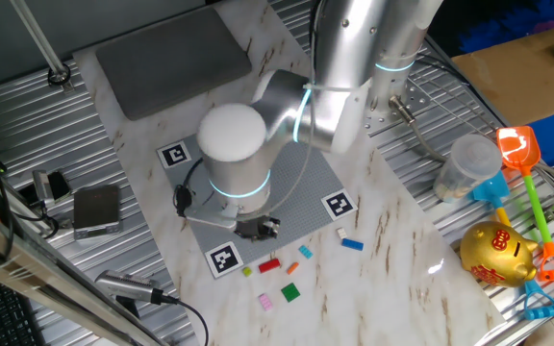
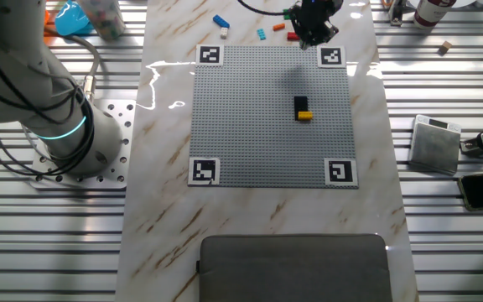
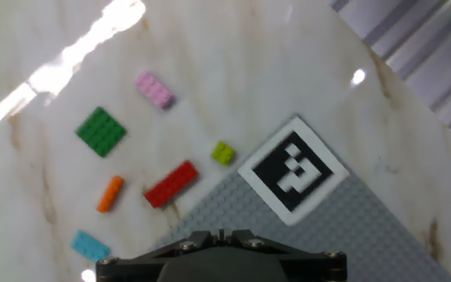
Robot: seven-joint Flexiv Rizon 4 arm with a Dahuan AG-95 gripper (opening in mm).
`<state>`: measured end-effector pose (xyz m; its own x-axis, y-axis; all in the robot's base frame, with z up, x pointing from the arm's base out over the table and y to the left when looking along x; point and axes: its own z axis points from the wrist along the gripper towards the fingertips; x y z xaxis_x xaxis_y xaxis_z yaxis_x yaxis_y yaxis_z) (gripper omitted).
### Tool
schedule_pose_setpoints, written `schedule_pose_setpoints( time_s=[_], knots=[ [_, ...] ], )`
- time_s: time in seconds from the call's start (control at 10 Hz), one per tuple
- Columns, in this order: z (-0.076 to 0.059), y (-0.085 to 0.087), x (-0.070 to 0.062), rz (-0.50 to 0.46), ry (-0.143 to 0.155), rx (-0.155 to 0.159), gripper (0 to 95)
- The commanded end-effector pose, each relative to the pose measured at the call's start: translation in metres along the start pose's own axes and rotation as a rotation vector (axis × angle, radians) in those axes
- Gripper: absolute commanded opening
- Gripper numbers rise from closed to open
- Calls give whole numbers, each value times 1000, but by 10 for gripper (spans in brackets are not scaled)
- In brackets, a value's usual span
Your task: Build with small Lego blocks
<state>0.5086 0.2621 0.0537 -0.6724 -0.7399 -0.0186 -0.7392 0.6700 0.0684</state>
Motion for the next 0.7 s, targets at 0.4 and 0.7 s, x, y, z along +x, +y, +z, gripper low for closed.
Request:
schedule_pose_setpoints(
  time_s=[0.4,0.7],
  knots=[
    [21,25,-45,189,12,24,380],
    [25,28,-48,293,-2,16,760]
  ],
)
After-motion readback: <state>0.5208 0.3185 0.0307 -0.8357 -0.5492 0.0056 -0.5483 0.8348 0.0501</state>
